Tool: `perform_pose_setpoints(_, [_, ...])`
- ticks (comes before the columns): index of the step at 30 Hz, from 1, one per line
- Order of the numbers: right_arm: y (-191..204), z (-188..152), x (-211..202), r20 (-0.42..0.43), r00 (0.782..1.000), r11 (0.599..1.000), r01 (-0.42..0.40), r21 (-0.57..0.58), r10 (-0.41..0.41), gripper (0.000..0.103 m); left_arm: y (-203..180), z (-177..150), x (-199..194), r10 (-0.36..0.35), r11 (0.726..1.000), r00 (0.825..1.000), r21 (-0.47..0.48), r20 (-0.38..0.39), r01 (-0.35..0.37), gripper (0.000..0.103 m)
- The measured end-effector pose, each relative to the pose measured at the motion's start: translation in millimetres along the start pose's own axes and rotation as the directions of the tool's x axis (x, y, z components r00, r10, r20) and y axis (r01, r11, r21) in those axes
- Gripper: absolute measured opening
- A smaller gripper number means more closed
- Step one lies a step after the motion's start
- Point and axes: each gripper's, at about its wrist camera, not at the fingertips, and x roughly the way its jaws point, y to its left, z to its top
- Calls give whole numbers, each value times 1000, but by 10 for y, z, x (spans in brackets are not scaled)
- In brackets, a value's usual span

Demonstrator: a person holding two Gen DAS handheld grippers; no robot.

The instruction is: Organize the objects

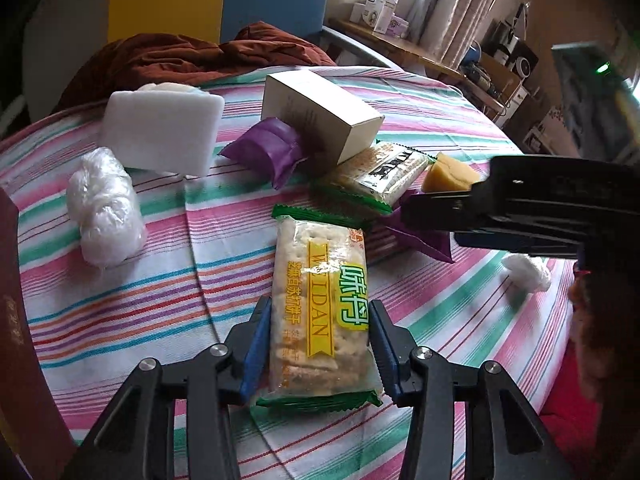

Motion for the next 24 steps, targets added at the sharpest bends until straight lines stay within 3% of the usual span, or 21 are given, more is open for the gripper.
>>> perform_pose_setpoints(5, [-48, 44, 73, 11, 999, 999, 53, 7, -53, 69, 23, 23, -1, -49, 998, 999, -37, 3, 49, 56])
perform_pose_setpoints(9, [-21, 6, 85, -6, 991, 989, 135, -62, -136, 63, 3, 2, -31, -38, 999, 999, -28, 7, 38, 57])
perform_pose_setpoints(17, [-129, 2, 6, -6, 999, 998, 48, 27, -48, 64, -37, 24, -34, -17, 1000, 1000, -12, -1, 17, 72])
perform_pose_setpoints(19, [-130, 12, 5, 3, 998, 998, 65, 26, -65, 64, -39, 43, -28, 24, 1000, 1000, -3, 6, -24, 73])
perform_pose_setpoints(24, [-71, 19, 21, 17, 997, 997, 78, 3, -78, 64, -34, 72, 27, 42, 999, 999, 11, 9, -42, 73])
